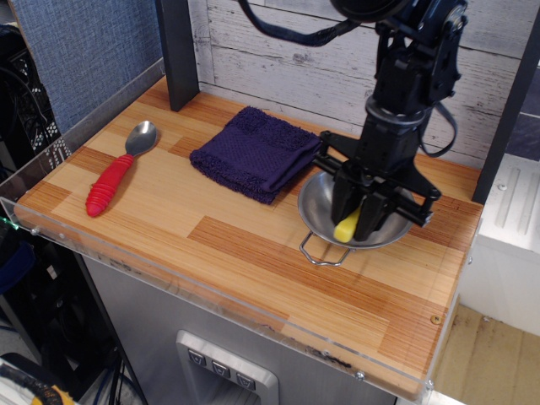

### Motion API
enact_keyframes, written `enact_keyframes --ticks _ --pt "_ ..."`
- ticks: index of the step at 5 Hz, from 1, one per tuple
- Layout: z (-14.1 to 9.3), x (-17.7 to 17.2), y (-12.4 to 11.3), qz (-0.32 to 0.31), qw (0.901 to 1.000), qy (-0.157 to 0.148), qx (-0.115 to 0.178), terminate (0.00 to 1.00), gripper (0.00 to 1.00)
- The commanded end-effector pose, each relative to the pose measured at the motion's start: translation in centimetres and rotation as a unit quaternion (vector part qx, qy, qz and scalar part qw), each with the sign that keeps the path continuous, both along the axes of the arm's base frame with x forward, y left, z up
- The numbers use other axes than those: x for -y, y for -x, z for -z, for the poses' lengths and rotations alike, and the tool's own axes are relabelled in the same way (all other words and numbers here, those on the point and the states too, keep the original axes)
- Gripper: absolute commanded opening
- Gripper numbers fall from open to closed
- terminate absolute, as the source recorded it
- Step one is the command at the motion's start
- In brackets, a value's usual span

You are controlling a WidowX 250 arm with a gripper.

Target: Place the french fry in the bowl

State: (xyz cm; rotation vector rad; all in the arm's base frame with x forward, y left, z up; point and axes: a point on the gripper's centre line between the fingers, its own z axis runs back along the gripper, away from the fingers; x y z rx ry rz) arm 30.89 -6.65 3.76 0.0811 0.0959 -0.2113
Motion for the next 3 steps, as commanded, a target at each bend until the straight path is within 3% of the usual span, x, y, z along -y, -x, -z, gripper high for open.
enact_keyframes --ticks 1,2,3 --pt "-3.8 -1.9 -0.5 -0.015 0.9985 0.012 0.051 0.0 1.0" --pt "-5.6 -2.6 -0.5 -0.026 0.9971 0.01 0.07 0.0 1.0" --pt "-9.4 -3.7 0.3 -0.051 0.9921 0.016 0.113 0.0 1.0"
